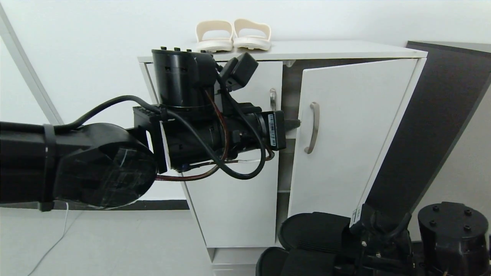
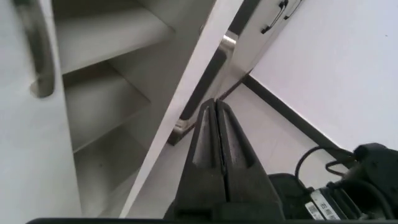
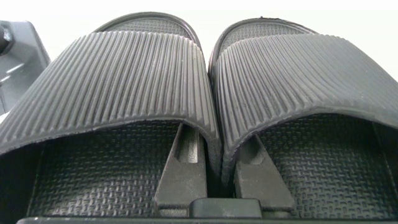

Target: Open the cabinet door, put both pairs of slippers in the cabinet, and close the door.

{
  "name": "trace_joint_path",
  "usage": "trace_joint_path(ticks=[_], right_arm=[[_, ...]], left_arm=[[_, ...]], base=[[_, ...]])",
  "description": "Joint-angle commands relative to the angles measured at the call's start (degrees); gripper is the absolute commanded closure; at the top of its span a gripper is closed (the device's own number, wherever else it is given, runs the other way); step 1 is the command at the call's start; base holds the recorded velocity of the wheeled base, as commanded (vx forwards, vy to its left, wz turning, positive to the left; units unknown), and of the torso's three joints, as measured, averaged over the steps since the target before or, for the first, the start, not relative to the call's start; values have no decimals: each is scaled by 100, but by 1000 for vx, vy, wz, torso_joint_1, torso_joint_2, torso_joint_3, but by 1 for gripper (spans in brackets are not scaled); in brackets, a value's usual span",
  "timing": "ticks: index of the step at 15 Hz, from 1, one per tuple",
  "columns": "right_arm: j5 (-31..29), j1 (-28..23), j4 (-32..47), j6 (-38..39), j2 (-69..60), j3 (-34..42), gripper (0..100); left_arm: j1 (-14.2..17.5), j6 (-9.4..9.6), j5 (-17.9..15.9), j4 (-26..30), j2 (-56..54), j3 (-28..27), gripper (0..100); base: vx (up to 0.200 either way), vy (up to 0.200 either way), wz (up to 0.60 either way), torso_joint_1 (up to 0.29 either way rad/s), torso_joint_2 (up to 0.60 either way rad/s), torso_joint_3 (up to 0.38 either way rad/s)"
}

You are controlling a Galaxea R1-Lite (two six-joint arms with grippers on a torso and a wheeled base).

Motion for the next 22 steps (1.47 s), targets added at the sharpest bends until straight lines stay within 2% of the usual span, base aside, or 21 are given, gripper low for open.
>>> trace_joint_path(ticks=[1,5,10,13,15,17,19,21,22], right_arm=[[-12,132,-3,-5,-18,61,100],[-3,247,-3,-5,0,105,100],[-12,387,-3,-5,9,166,100],[-3,501,-3,-5,17,236,100],[-3,545,-3,-5,9,245,100],[-3,572,-3,-5,17,254,100],[-3,581,-3,-5,17,280,100],[-3,581,-3,-85,17,289,100],[-3,581,-12,-93,17,280,100]], left_arm=[[219,-7,-28,-119,50,-67,100],[430,-51,-28,-629,762,-498,100],[421,-51,-19,-629,1140,-938,100],[386,-51,-28,-638,1157,-929,100],[201,-42,-28,-664,1122,-920,100],[-185,-34,-28,-805,1122,-894,100],[-502,-34,16,-954,1149,-894,100],[-423,-34,42,-1086,1140,-876,100],[-238,-34,51,-1183,1122,-788,100]], base=[[0,0,0,0,0,0],[0,0,0,0,0,0],[0,0,0,0,0,0],[-200,0,0,4,4,5],[-200,0,0,0,0,7],[-200,0,0,-2,0,2],[0,0,0,0,0,0],[0,0,0,0,0,0],[0,0,0,0,0,0]])
